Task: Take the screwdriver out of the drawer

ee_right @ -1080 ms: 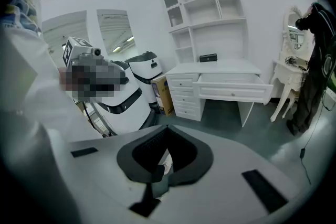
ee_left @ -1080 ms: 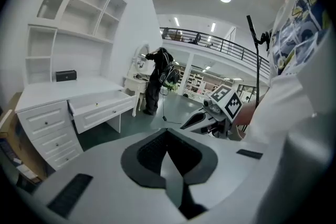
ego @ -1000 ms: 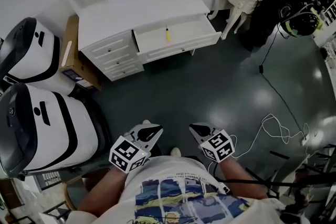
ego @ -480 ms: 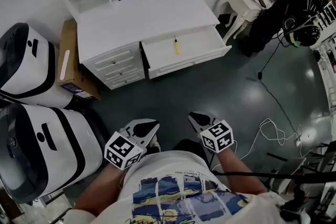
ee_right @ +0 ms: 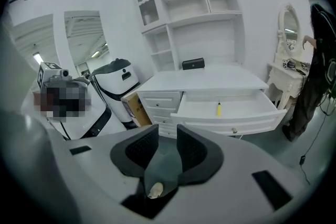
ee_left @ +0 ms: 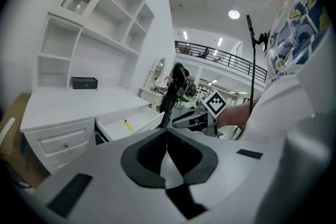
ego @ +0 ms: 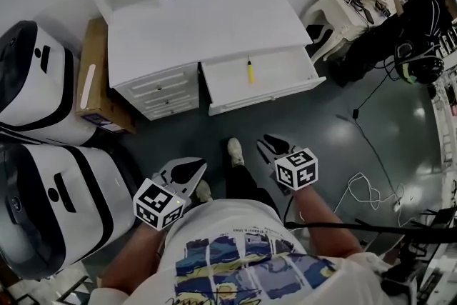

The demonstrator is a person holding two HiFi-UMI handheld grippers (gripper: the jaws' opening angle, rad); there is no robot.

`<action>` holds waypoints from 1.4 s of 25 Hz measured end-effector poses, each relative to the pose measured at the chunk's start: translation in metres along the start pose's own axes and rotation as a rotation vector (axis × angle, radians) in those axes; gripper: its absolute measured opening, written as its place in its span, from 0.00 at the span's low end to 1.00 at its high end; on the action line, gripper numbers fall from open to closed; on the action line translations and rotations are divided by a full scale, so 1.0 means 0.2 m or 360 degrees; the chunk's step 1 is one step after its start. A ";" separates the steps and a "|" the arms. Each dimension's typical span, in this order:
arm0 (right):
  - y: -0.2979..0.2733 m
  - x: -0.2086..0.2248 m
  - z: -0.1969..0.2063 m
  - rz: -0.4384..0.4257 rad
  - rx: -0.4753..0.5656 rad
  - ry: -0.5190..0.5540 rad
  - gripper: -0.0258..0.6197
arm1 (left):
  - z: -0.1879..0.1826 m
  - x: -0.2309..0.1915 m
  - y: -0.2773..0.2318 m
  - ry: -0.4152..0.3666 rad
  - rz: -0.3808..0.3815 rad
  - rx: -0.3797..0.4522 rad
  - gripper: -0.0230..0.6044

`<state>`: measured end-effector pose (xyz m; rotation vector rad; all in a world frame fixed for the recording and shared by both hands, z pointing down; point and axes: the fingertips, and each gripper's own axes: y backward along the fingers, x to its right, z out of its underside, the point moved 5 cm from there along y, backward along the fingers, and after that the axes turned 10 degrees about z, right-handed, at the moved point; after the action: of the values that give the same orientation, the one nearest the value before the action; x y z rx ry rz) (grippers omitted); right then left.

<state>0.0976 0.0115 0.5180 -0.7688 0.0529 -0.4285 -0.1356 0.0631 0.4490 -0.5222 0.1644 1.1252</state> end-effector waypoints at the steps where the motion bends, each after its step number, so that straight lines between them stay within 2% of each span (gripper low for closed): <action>1: -0.05 0.04 -0.02 0.0001 -0.0007 -0.0001 0.23 | -0.01 -0.03 -0.01 0.0008 -0.0024 0.0004 0.06; 13: -0.81 0.63 -0.46 -0.0047 -0.0093 0.0153 0.23 | -0.37 -0.40 -0.33 0.0079 -0.0316 0.0007 0.06; 22: -1.36 0.94 -0.41 -0.0016 -0.0366 0.0183 0.27 | -0.50 -0.50 -0.49 0.0141 -0.0503 -0.0031 0.06; 28: -1.62 1.02 -0.35 0.0004 -0.0539 0.0183 0.30 | -0.51 -0.51 -0.50 0.0223 -0.0645 -0.0047 0.06; 35: -1.80 1.07 -0.31 0.0055 -0.0650 0.0117 0.31 | -0.53 -0.54 -0.47 0.0273 -0.0765 -0.0050 0.06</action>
<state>0.1526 -0.3441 0.7419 -1.1521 0.2275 -0.4183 -0.0845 -0.1069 0.4271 -0.6460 0.1590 0.6151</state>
